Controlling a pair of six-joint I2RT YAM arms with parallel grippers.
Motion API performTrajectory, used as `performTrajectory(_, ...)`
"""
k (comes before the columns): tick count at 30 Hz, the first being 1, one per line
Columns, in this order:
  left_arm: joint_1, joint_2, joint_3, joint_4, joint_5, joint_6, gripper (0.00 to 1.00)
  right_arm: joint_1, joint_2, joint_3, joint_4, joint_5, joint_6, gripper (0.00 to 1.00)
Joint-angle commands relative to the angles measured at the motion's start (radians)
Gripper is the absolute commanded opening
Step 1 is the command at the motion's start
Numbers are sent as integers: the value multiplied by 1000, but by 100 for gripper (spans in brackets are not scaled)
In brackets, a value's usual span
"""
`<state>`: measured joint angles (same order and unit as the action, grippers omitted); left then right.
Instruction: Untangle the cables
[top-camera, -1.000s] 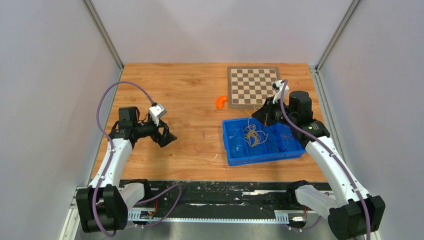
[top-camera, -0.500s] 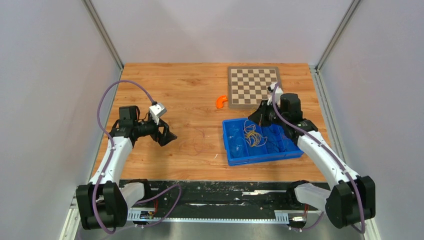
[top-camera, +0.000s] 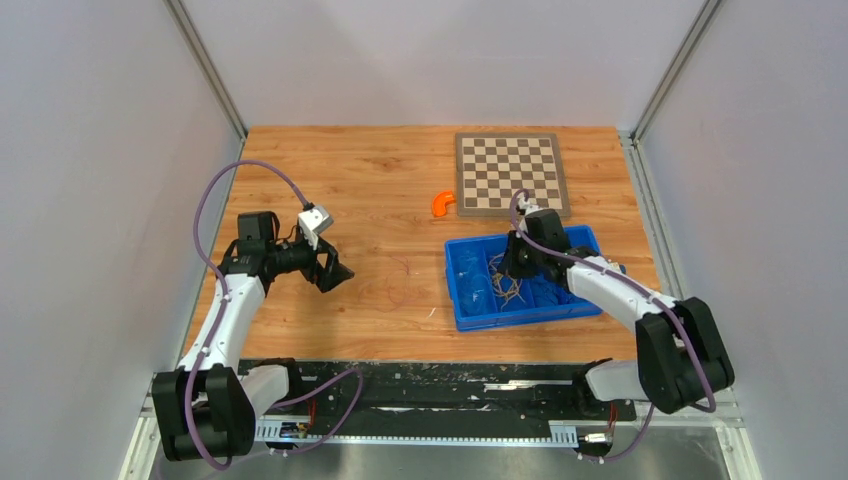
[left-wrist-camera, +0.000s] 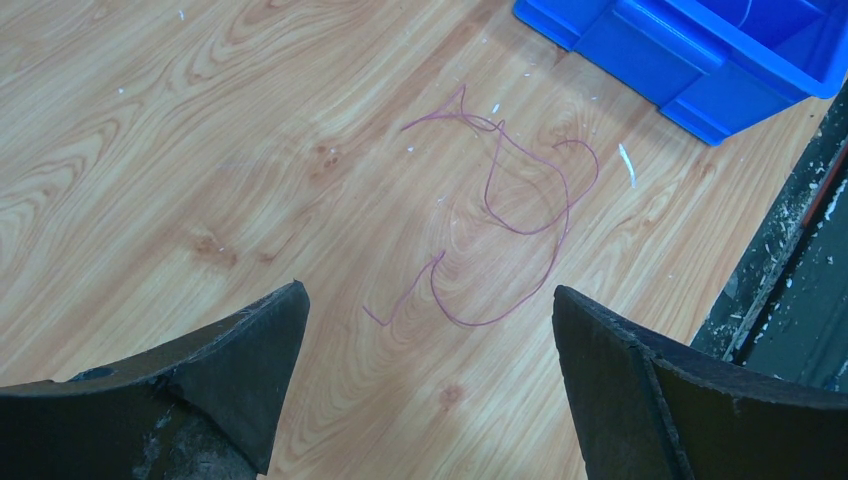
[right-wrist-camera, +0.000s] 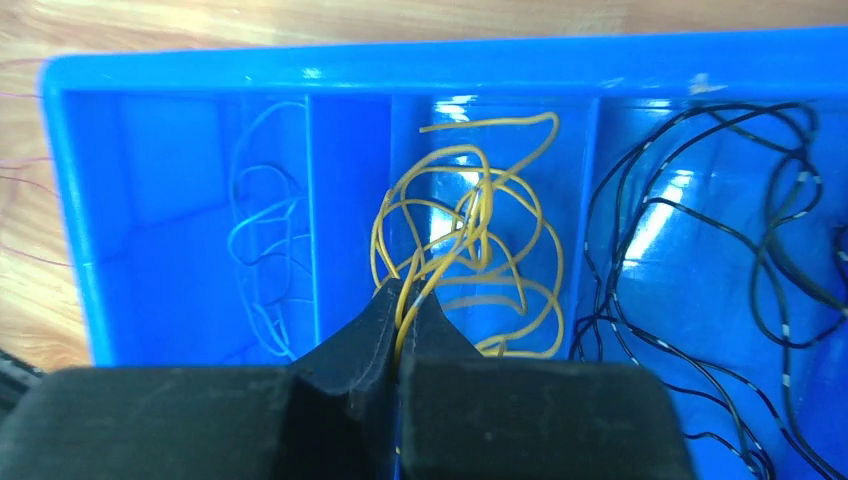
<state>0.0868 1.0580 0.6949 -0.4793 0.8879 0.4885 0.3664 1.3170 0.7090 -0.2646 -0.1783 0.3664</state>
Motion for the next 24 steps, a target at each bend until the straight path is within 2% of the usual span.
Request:
performTrajectory(1,4,-9,33,17,7,2,100,43,56,31,34,123,-37,1)
performTrajectory(2,5,-10,34,18,5,2,100,48,74,34,37,134,-51,5)
performTrajectory(4,5,-10,34,17,0,3,100,50,109,53,27,125,-72,20)
performTrajectory(6,5,-11,35,11,-8,6,100,49,109,71,2,103,-76,26)
performTrajectory(9,5,-15,35,-1,-17,15,100,52,31,91,-24,58,-82,32)
performTrajectory(20,4,10,57,-9,-59,9,100,52,-124,245,-204,20,-184,83)
performTrajectory(22,-2,39,75,-47,-82,29,100,52,-141,262,-216,-33,-250,90)
performTrajectory(24,-21,81,92,-81,-142,33,100,53,-146,278,-213,-176,-345,93)
